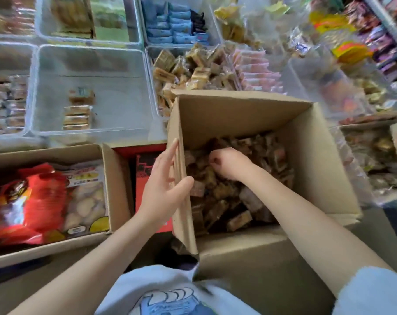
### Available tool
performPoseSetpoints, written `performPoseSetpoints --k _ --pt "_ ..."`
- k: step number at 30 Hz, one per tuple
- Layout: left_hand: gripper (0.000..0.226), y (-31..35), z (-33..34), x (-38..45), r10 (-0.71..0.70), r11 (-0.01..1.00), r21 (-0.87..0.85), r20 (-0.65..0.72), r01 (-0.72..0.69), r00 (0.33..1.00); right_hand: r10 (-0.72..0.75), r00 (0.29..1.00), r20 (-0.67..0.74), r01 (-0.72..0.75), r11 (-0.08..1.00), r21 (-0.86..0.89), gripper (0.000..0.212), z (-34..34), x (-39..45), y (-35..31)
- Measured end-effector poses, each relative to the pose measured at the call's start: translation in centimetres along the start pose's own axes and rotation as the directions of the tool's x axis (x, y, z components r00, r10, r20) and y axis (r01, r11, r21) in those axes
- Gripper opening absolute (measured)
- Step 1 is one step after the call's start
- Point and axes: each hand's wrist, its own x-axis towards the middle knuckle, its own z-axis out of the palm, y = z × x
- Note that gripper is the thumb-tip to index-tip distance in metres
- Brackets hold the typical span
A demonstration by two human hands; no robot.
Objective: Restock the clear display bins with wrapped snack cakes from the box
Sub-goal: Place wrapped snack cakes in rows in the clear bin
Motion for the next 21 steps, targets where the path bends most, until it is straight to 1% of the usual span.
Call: performPoseSetpoints --k 2,4,5,7,8,9,11,12,13,14,15,16,17,18,19,20,21 --pt "0.08 -0.1 0.1 -0.1 -0.008 1.0 0.004 -0.034 0.009 0.999 -0.005 0.996 0.09 0.008 1.0 -0.03 0.014 1.4 1.8 0.6" --pt "0.079 -0.1 0.2 -0.3 -0.013 1.0 0.008 -0.052 0.014 0.999 -0.064 0.983 0.175 0.07 0.997 -0.027 0.013 3.5 3.1 0.3" --pt "0.078 0.0 0.3 -0.3 -0.013 1.0 0.011 -0.055 0.014 0.998 -0.112 0.972 0.207 0.118 0.993 -0.018 0.019 4.7 3.6 0.0" --pt "0.077 0.2 0.5 -0.3 -0.021 1.0 0.009 -0.058 0.021 0.998 -0.181 0.946 0.269 0.189 0.982 -0.004 0.04 7.1 4.2 -0.6" --pt "0.077 0.2 0.6 -0.3 -0.027 1.0 0.003 -0.06 0.027 0.998 -0.2 0.936 0.291 0.218 0.975 -0.031 0.047 8.0 4.4 -0.8" --pt "0.076 0.2 0.7 -0.3 -0.034 0.999 -0.005 -0.061 0.033 0.998 -0.215 0.931 0.296 0.252 0.963 -0.092 0.052 9.0 4.8 -0.8" --pt "0.077 0.3 0.7 -0.3 -0.045 0.999 -0.017 -0.059 0.044 0.997 -0.229 0.938 0.261 0.289 0.931 -0.221 0.063 9.8 5.5 -0.5" --pt "0.077 0.3 0.7 -0.4 -0.049 0.999 -0.017 -0.057 0.049 0.997 -0.224 0.942 0.249 0.283 0.93 -0.236 0.07 9.7 5.8 -0.3" --pt "0.077 0.4 0.7 -0.4 -0.051 0.999 -0.019 -0.055 0.05 0.997 -0.218 0.947 0.235 0.266 0.944 -0.196 0.076 8.8 5.7 0.0" --pt "0.077 0.4 0.7 -0.4 -0.049 0.999 -0.022 -0.052 0.048 0.997 -0.197 0.954 0.226 0.223 0.97 -0.095 0.081 7.7 5.6 0.3" --pt "0.077 0.4 0.7 -0.4 -0.045 0.999 -0.026 -0.047 0.044 0.998 -0.174 0.962 0.209 0.169 0.985 0.044 0.082 6.0 5.3 0.6" --pt "0.077 0.4 0.6 -0.3 -0.044 0.999 -0.031 -0.038 0.043 0.998 -0.142 0.971 0.191 0.107 0.978 0.179 0.079 4.1 4.7 0.9" --pt "0.077 0.4 0.5 -0.2 -0.047 0.998 -0.034 -0.024 0.046 0.999 -0.105 0.98 0.171 0.048 0.95 0.31 0.072 1.9 3.9 0.9" --pt "0.078 0.5 0.3 -0.1 -0.053 0.998 -0.029 -0.008 0.052 0.999 -0.078 0.986 0.147 0.004 0.895 0.445 0.064 -0.2 2.8 0.9" --pt "0.077 0.6 0.1 0.0 -0.059 0.998 -0.009 0.004 0.059 0.998 -0.082 0.99 0.116 -0.007 0.788 0.616 0.055 -2.0 1.6 0.7" --pt "0.076 0.8 -0.1 0.0 -0.058 0.998 0.027 0.003 0.058 0.998 -0.121 0.99 0.075 0.014 0.608 0.794 0.046 -3.6 0.4 0.6" --pt "0.074 1.2 -0.4 0.1 -0.036 0.997 0.066 -0.019 0.037 0.999 -0.193 0.981 0.025 0.052 0.381 0.923 0.041 -5.1 -0.9 0.3"
